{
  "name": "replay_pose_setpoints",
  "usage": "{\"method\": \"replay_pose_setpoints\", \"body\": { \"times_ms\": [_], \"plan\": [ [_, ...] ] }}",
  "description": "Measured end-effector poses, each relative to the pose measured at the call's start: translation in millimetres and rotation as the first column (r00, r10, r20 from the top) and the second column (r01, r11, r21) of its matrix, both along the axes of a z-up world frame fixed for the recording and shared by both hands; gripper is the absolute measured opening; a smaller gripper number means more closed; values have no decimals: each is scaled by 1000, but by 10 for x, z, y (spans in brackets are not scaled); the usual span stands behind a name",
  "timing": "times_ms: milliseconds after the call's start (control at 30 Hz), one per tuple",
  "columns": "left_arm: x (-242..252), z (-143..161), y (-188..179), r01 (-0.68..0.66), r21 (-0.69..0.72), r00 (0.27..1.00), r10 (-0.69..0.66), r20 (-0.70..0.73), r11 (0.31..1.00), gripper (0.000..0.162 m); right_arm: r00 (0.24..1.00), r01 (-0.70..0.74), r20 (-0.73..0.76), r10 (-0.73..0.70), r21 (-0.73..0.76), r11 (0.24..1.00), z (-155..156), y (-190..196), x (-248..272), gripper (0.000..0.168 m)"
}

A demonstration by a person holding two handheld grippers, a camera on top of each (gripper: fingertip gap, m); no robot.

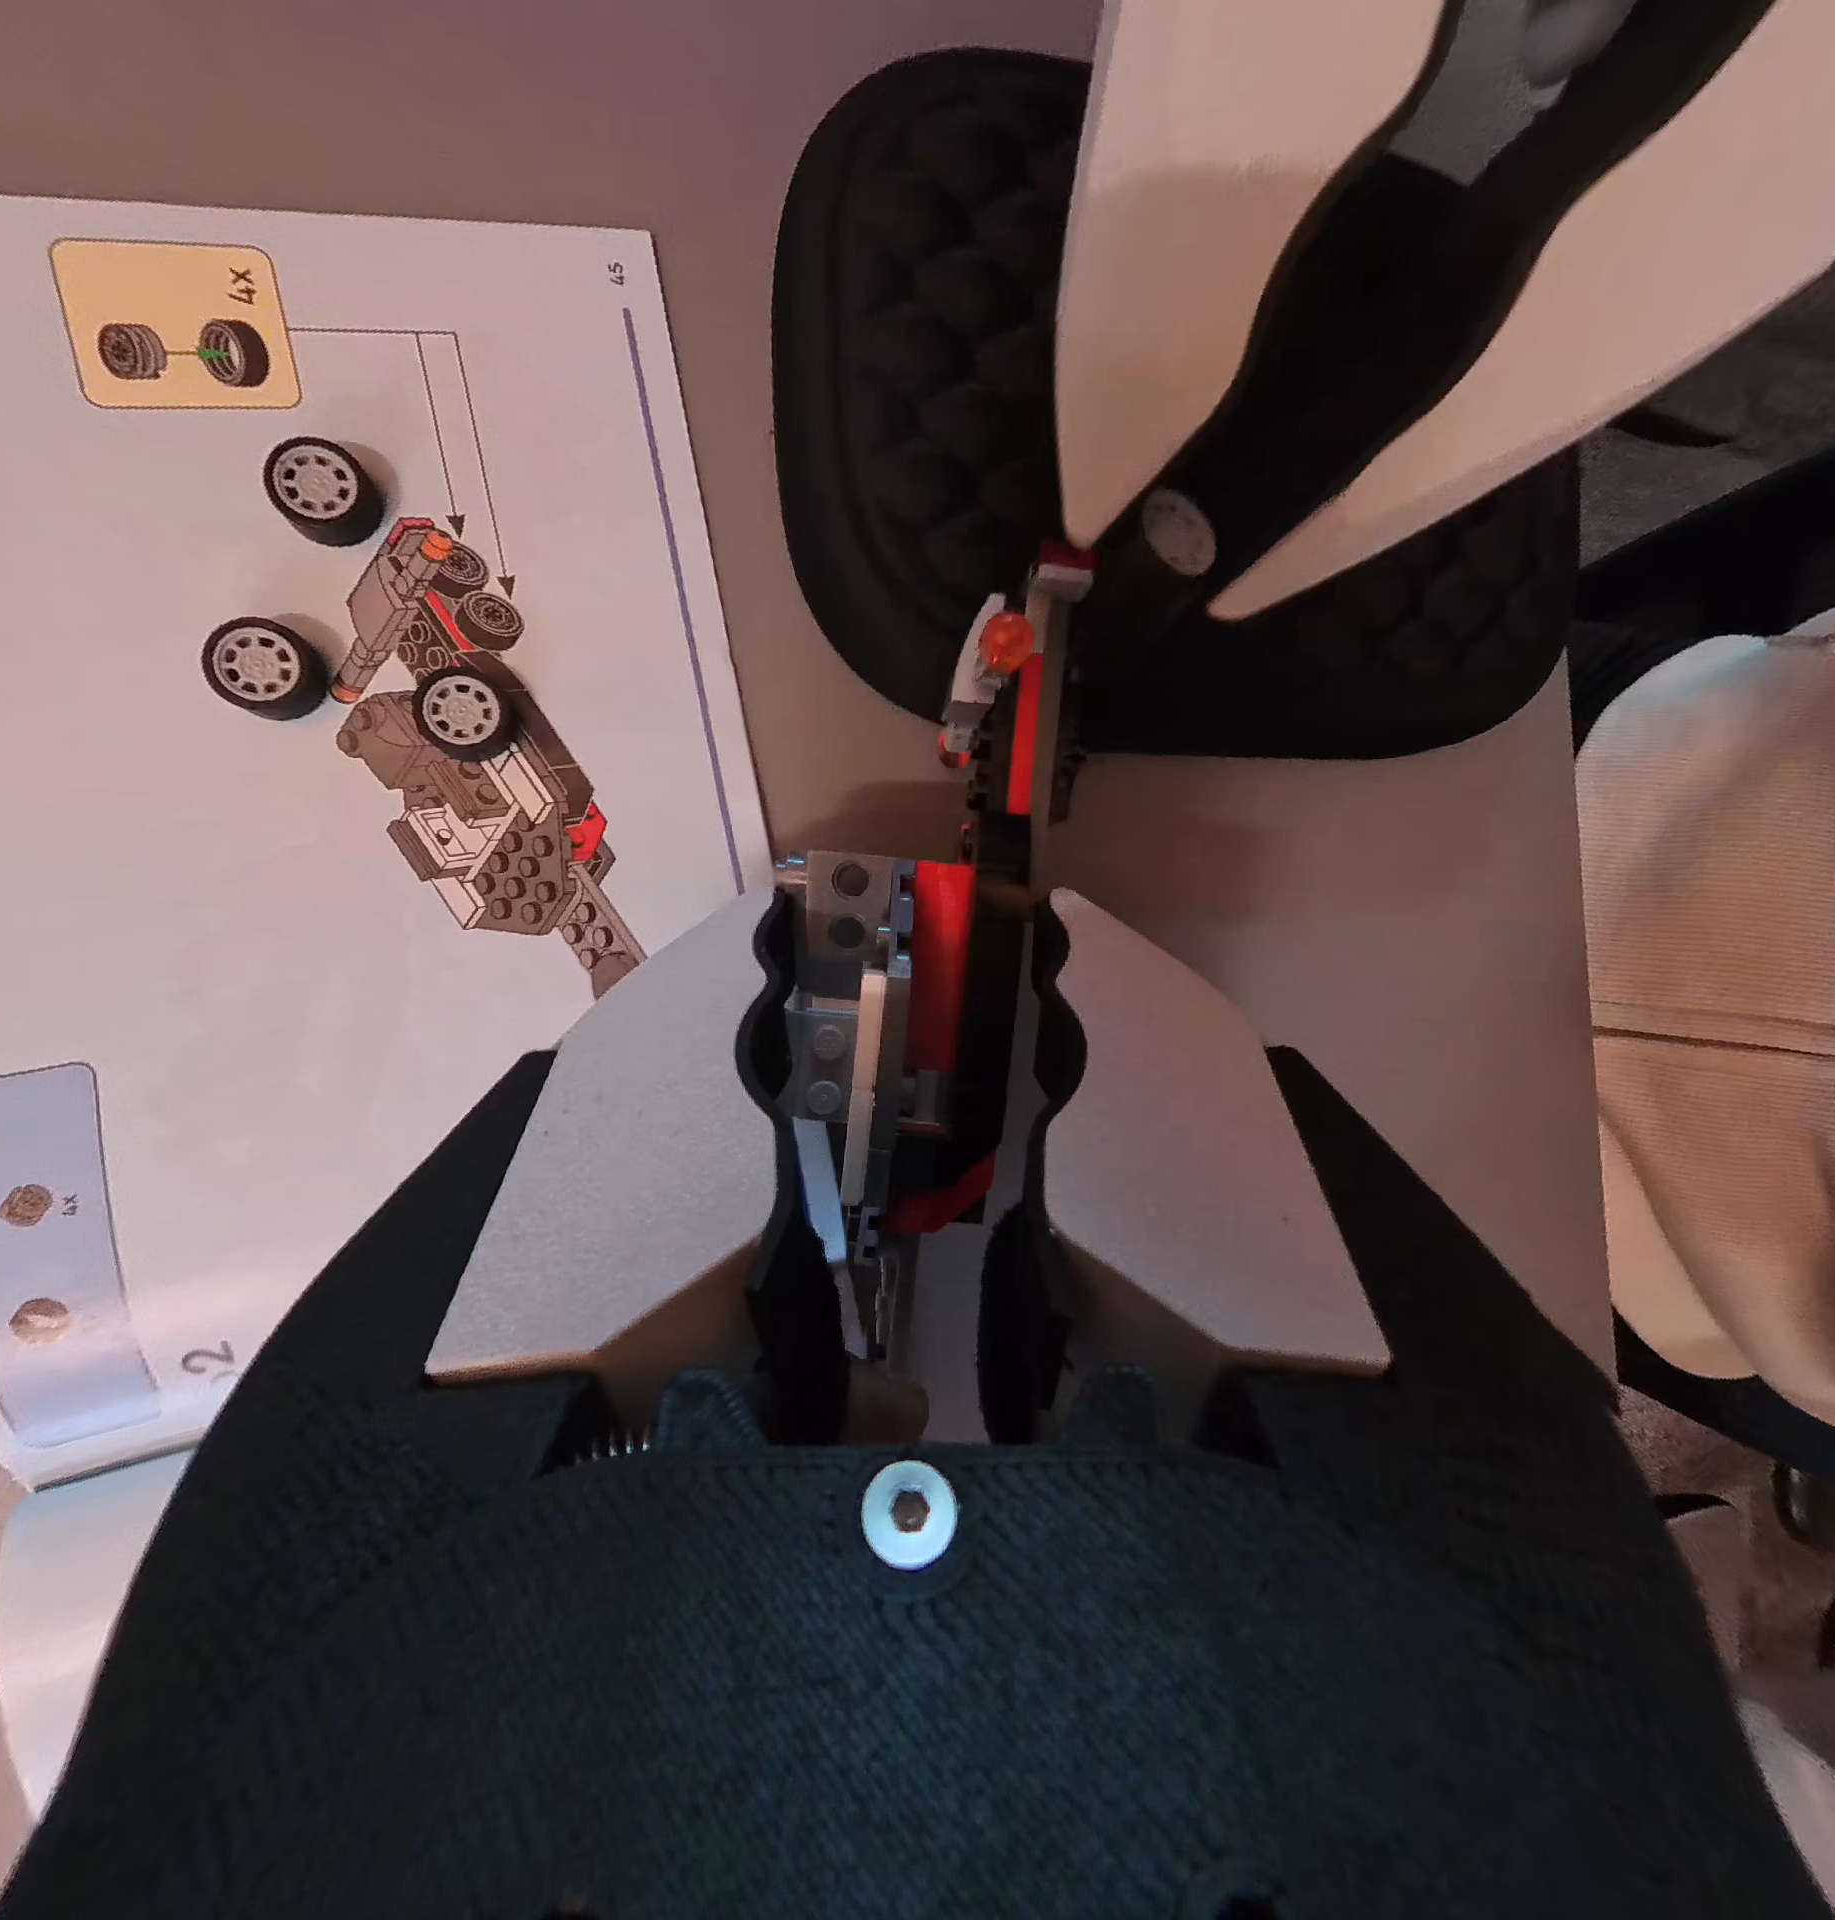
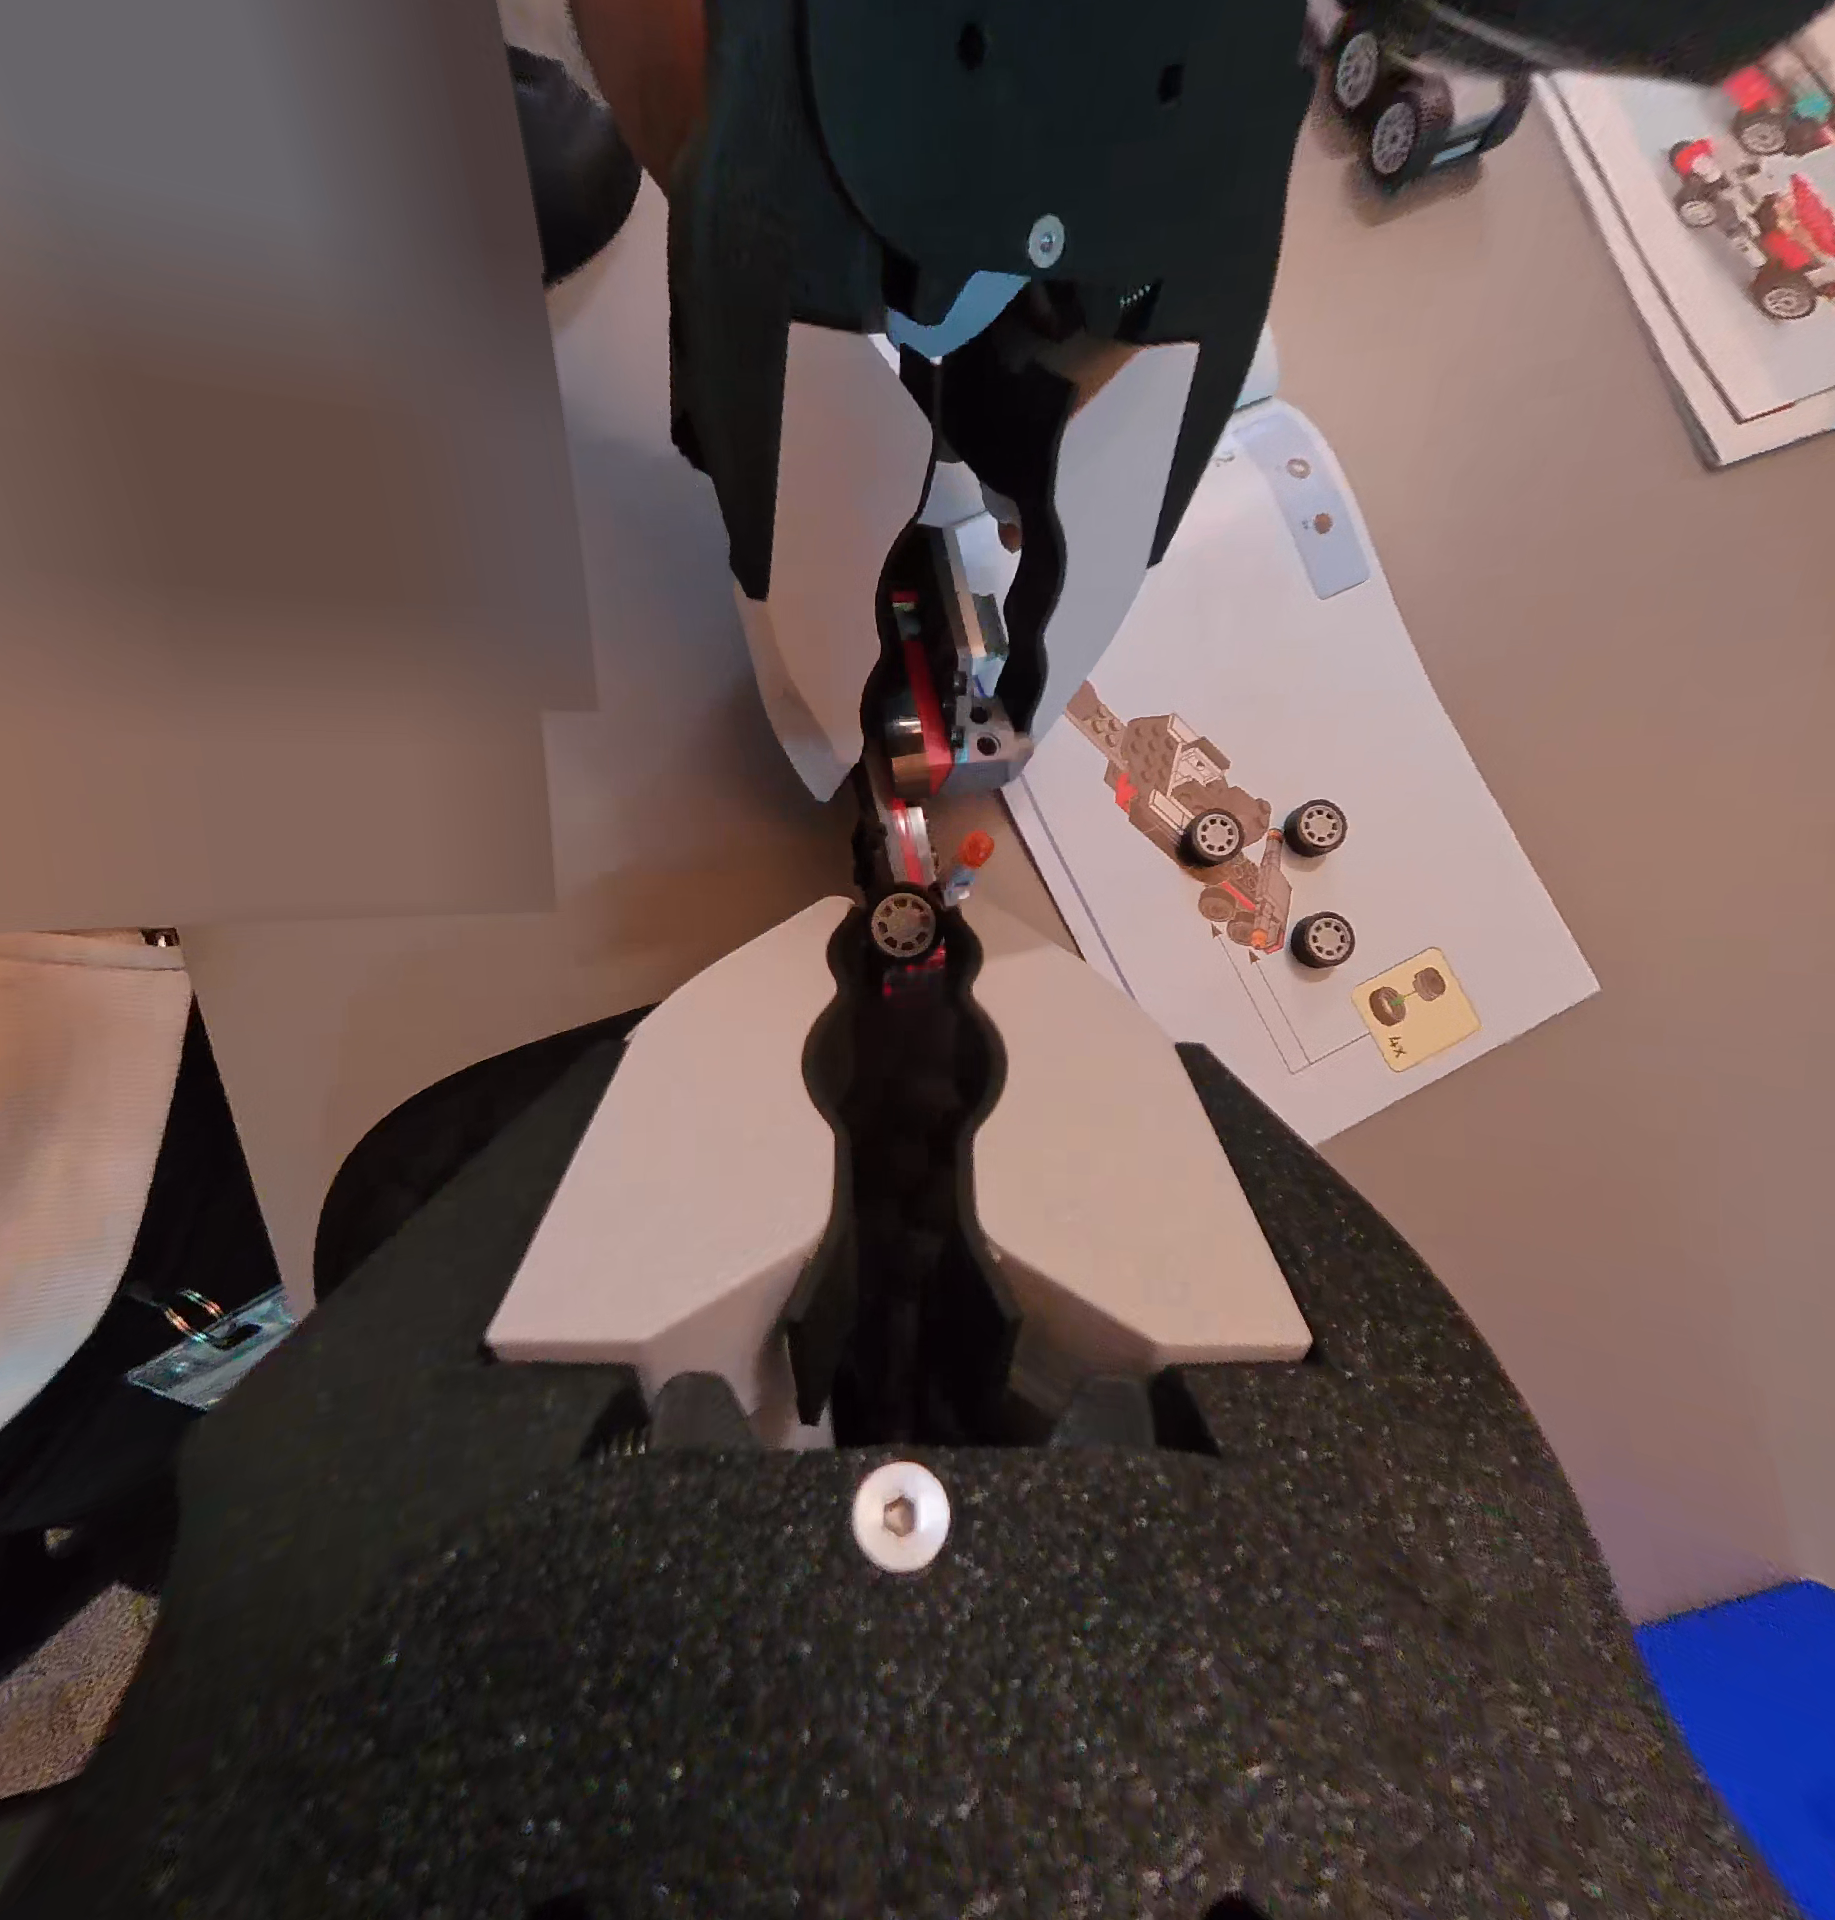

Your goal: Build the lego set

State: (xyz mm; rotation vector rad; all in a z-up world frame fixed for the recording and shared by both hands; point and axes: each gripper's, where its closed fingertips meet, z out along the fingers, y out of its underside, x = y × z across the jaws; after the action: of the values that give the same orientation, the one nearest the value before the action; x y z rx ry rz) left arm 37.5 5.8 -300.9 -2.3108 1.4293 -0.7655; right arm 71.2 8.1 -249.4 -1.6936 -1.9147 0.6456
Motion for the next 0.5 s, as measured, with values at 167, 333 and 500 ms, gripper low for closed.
{"method": "replay_pose_setpoints", "body": {
  "times_ms": [167, 333, 500],
  "plan": [
    [-50, 134, 5, -24, -29, 997, 26, 73, 999, 44, 988, 122, -87, -127, -62, 991, 109, 39, 24, 14],
    [-162, 411, 96, -102, -91, 959, 123, 254, 991, 44, 949, 314, 17, -314, -38, 949, -185, 142, 189, 15],
    [-255, 811, 175, -137, -153, 838, 197, 509, 979, 44, 911, 391, 142, -388, 3, 920, -466, 186, 296, 17]
  ]
}}
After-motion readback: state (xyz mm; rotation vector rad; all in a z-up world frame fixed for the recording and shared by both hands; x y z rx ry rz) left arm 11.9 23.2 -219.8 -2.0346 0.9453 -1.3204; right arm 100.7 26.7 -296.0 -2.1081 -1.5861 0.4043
